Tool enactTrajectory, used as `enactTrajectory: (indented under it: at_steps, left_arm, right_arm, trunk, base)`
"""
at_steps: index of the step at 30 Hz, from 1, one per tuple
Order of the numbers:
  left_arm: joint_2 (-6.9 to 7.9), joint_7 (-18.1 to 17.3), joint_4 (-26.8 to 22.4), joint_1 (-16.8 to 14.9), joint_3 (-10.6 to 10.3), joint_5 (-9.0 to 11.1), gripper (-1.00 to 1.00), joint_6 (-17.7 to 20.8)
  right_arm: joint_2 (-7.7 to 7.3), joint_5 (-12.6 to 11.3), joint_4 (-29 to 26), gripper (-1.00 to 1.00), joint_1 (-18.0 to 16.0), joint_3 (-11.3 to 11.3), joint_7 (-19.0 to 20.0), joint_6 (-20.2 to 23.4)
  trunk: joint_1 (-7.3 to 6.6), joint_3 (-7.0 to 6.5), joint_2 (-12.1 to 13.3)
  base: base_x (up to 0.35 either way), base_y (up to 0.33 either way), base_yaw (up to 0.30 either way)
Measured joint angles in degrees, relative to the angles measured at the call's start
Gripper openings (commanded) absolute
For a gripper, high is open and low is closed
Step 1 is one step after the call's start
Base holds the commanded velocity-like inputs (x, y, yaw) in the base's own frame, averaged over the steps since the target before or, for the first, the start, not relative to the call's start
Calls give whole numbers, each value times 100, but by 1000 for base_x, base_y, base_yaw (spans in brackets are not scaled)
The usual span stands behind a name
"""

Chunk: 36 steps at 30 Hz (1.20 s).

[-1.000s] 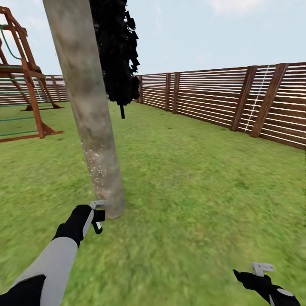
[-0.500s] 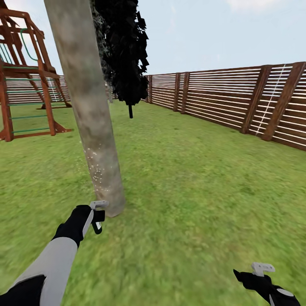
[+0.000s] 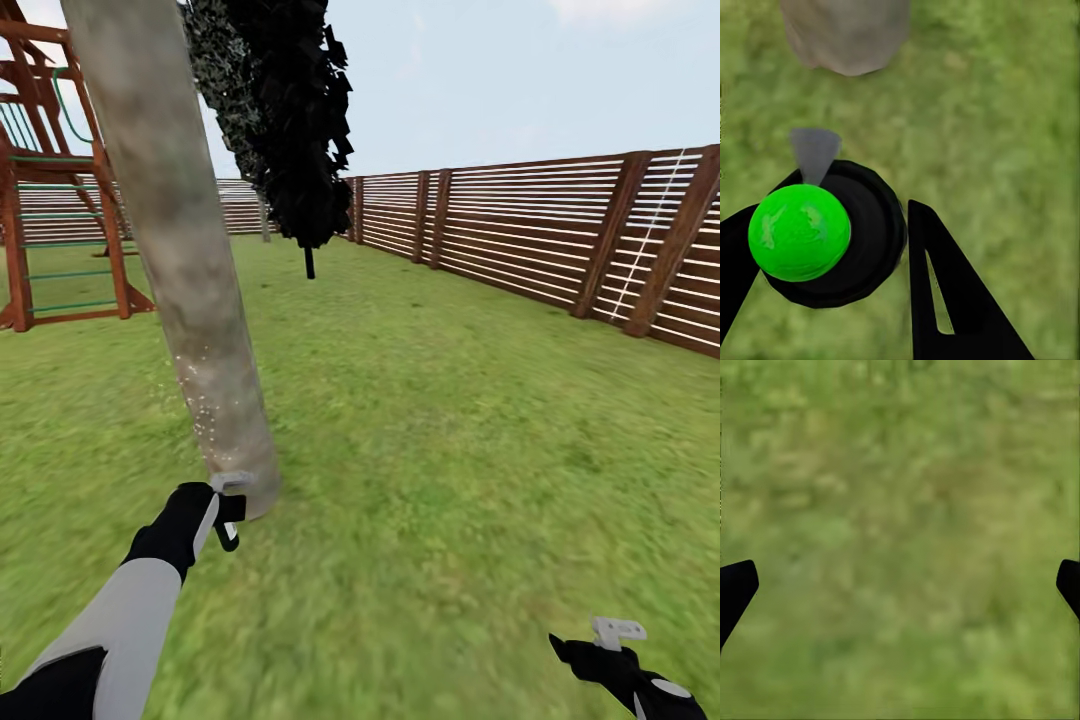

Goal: In the garden, pick up the pesticide atomizer on the floor and spray pesticide onto both trees until each tree trunk is fully covered.

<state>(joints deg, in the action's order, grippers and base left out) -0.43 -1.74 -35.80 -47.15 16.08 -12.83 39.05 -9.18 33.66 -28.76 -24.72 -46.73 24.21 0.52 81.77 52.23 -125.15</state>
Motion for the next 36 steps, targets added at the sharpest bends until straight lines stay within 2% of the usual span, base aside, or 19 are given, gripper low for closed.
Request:
enactTrajectory:
  at_steps: [9,15,22,36]
  left_arm:
    - [-4,0,0,0,-1,13,-100,0]
    - [-12,0,3,-1,-9,18,-100,-2]
    - [-20,0,12,0,-19,13,-100,-2]
    - [-4,0,9,0,-1,9,-100,-1]
  right_arm:
    - [0,0,0,100,0,0,0,1]
    - [0,2,-2,100,1,0,1,3]
    - [0,4,-2,100,1,-1,1,3]
    - [0,1,-1,100,0,-1,1,0]
  trunk:
    - [0,0,0]
    - [1,0,0]
    - [3,0,0]
    - [3,0,0]
  base:
    - [240,-193,274]
    - [172,-233,43]
    - [18,-272,25]
    - [0,-275,267]
